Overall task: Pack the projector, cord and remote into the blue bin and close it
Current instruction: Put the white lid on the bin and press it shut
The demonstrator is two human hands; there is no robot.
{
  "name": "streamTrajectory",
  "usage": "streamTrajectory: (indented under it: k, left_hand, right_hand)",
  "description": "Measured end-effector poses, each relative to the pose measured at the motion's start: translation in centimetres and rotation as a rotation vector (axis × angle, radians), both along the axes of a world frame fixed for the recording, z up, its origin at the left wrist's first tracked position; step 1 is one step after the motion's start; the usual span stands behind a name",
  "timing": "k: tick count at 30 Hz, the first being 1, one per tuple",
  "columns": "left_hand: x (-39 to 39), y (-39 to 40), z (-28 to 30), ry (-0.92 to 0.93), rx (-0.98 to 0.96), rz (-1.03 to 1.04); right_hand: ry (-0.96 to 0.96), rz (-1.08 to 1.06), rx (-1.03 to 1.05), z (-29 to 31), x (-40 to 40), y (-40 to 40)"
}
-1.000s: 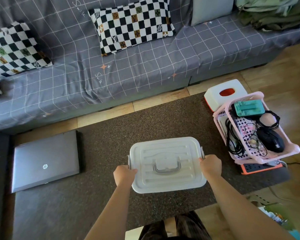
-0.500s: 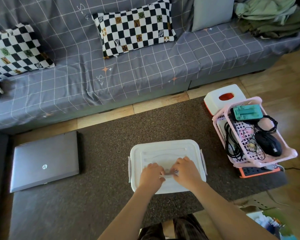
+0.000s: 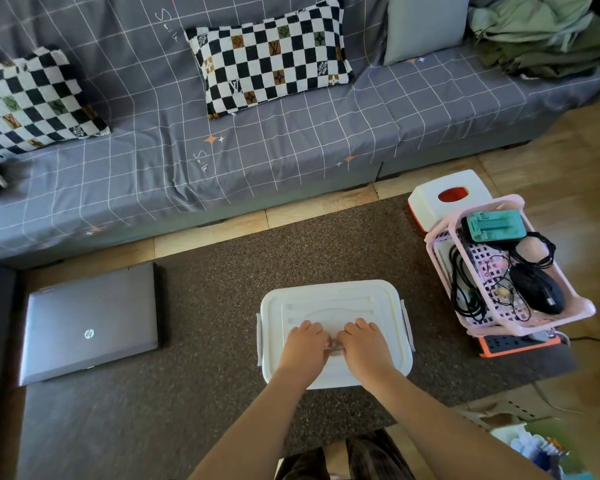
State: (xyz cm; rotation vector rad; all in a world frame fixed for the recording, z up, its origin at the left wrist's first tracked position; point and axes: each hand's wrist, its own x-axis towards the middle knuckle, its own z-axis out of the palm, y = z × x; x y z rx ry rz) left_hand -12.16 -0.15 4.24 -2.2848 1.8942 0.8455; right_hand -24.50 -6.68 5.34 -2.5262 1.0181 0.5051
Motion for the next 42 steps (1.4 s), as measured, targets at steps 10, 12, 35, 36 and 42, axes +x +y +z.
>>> streamTrajectory:
  k: [10, 12, 35, 36, 42]
  left_hand:
    - [-0.2, -0.8, 0.7, -0.098, 0.038, -0.078]
    - [0.1, -1.2, 1.1, -0.080, 0.054, -0.080]
    - [8.9, -5.8, 4.0, -0.111, 0.103, 0.224]
    - [9.5, -6.0, 4.1, -0.097, 0.101, 0.242]
    - [11.8, -7.3, 3.9, -0.068, 0.087, 0.297]
  right_hand:
    - [-0.027, -0.033, 0.016, 0.0, 0.2, 0.6]
    - [-0.010, -0.026, 0.065, 0.3, 0.9, 0.0]
    - [-0.143, -0.145, 0.250, 1.2, 11.3, -6.2]
    - [-0.145, -0.168, 0.262, 1.1, 12.0, -6.3]
    - [-0.191, -0.236, 0.258, 1.2, 14.2, -7.0]
